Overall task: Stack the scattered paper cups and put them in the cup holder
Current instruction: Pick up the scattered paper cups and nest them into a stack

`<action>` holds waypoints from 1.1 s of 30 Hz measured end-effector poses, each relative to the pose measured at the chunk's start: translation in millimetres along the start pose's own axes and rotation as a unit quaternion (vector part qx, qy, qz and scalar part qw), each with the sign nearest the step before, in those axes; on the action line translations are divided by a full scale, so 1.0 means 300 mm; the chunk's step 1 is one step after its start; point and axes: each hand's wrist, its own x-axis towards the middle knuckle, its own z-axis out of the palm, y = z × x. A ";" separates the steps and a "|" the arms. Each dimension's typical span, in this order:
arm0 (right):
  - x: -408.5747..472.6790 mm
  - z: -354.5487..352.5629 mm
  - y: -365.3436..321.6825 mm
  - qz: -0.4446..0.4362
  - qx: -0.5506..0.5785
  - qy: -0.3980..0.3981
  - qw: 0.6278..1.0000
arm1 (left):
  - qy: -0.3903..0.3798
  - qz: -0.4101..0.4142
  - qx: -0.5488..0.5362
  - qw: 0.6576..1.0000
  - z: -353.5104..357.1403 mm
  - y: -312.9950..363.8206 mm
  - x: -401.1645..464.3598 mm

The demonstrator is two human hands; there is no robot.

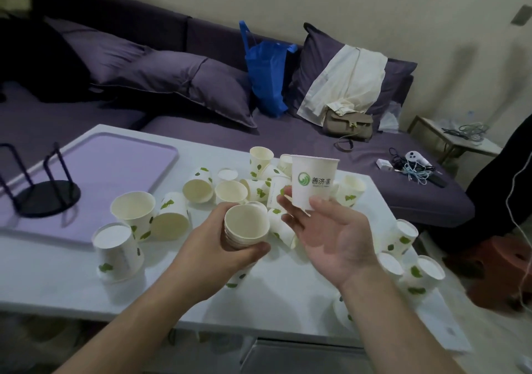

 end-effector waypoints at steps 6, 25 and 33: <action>0.029 0.049 0.061 -0.080 -0.160 -0.072 0.981 | 0.004 -0.005 -0.020 1.000 0.005 0.001 0.005; -0.041 0.065 0.117 -0.138 -0.536 -0.135 0.822 | -0.011 -0.003 -0.045 0.999 0.000 -0.003 0.015; -0.028 0.004 0.041 -0.228 -0.619 -0.054 0.750 | 0.007 -0.001 -0.031 1.000 0.004 -0.007 0.010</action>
